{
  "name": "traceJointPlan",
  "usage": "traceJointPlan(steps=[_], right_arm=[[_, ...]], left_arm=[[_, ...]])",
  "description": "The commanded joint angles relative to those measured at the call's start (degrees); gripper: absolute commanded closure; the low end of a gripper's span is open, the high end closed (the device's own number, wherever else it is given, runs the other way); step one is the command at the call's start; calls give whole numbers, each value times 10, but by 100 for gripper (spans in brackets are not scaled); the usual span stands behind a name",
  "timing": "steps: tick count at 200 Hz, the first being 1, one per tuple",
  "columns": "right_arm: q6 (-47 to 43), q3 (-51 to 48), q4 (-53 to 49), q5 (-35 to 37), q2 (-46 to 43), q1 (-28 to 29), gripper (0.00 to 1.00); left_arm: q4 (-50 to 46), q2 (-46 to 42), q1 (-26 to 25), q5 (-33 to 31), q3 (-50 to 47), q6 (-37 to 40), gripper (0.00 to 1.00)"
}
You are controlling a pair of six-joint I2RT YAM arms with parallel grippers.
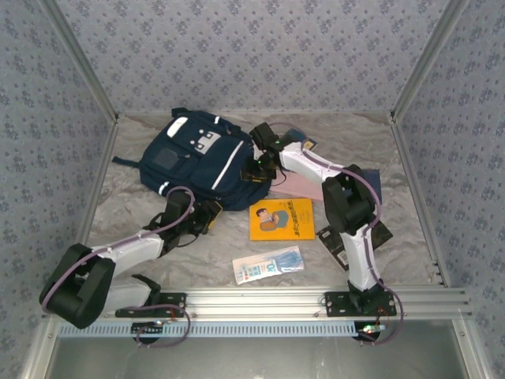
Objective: Pack books, pencil case, and school supplies into a backpack
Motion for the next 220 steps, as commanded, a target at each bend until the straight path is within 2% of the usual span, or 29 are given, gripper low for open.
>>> traceJointPlan(steps=[1,19,54,103,220], right_arm=[[-13,-23,2,13,-36,-7,60],[-18,-21,0,11,-36,-11,54],[14,26,4,13,-36,-7,52],[136,45,74,-40,-2,-16,53],[219,-8,155,-52,28,-17,53]], left_arm=[[40,13,-9,-18,8,-24,52],[35,10,-11,-24,9,-22,52],[-28,-54,-2,-57,-3,-9,52],[-73,-126,34,-53,-33,-4,53],[-61,-128,46,-39,-39,-9,53]])
